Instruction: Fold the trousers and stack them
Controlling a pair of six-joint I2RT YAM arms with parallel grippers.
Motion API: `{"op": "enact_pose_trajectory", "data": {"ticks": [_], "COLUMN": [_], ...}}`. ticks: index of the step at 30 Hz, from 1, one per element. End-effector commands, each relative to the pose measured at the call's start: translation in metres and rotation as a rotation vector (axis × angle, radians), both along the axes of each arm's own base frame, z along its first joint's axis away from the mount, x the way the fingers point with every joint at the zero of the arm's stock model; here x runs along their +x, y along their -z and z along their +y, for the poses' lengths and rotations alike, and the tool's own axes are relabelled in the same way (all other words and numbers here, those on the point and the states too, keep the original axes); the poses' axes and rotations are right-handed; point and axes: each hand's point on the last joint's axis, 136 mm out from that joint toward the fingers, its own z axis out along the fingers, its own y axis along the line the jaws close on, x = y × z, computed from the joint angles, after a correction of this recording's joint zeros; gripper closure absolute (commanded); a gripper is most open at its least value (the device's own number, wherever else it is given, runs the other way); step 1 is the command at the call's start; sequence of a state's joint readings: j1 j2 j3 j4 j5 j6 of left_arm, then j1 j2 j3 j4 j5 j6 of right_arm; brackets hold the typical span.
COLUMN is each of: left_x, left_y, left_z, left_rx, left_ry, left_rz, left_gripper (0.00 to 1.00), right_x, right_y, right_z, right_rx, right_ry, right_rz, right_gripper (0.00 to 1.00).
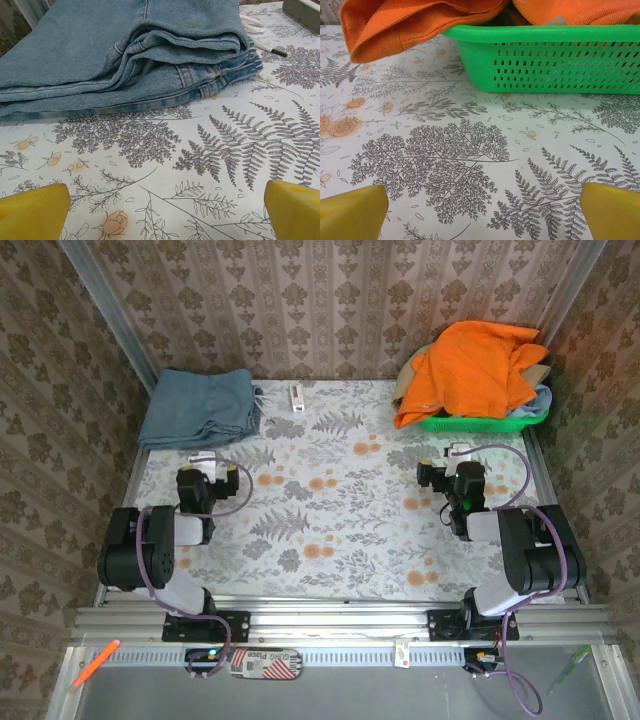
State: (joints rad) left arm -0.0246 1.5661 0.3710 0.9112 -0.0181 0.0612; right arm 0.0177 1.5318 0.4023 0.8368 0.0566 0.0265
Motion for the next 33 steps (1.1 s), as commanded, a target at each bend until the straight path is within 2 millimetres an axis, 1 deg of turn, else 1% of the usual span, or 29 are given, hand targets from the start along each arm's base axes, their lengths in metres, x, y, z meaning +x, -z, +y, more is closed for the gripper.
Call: {"op": "enact_pose_trajectory", "data": {"ticks": [1,33], "left_x": [0.0069,0.0056], "left_y": [-0.0138,-0.0142], "left_z": [-0.0016,-0.0036], "left_rx": [0.004,0.027], "left_ry": [0.013,0.007], "left_rz": [-0.041,-0.048], "left_gripper": [0.0,0.0], "right_x": [0.003,0.0033], "right_y": [-0.0057,-0.0068], "right_z": [-0.0034,-0.0036], "right_rx": [-0.006,-0.006], "right_ry": [0.027,0.028], "right_rz": [-0.02,-0.024], "right_gripper": [0.0,0.0]}}
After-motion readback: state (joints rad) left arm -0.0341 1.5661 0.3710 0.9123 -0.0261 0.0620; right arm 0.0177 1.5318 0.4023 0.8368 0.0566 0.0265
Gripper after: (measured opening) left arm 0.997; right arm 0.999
